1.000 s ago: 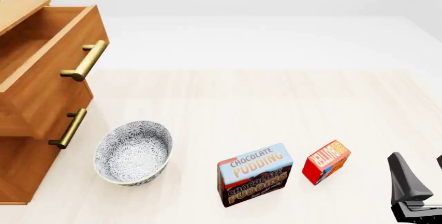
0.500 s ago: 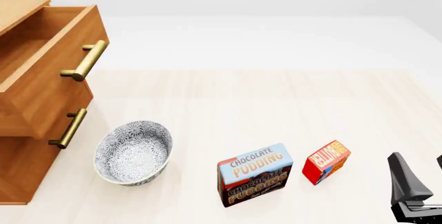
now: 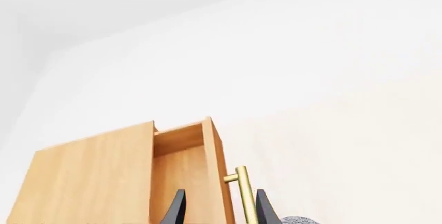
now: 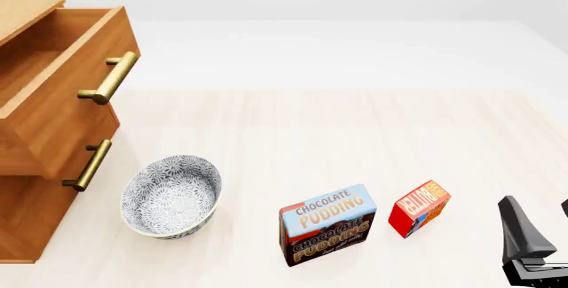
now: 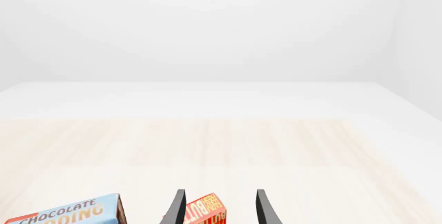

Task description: Put the butter at the back in the top drawer of the cabinet and close it.

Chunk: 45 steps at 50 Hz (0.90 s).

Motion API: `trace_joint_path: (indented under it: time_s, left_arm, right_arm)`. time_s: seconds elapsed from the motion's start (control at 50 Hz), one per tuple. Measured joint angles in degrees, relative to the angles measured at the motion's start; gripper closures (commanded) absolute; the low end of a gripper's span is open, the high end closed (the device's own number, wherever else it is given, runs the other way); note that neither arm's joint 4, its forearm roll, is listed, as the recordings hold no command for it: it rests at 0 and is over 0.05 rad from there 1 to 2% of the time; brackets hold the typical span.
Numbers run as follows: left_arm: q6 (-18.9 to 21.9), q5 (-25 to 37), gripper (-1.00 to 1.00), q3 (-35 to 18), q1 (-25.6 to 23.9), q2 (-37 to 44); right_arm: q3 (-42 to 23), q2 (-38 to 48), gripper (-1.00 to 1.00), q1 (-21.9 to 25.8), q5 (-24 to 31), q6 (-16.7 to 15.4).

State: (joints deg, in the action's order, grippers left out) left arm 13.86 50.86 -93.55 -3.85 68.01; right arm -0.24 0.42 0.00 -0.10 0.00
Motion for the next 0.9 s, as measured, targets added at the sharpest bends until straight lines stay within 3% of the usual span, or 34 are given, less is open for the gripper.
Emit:
trace_joint_path:
  time_s: [0.9]
  left_arm:
    - [-4.5,-4.2,-1.00,7.0,2.0,2.9]
  right_arm:
    - [0.0,0.0,-1.00,0.0,0.0,0.0]
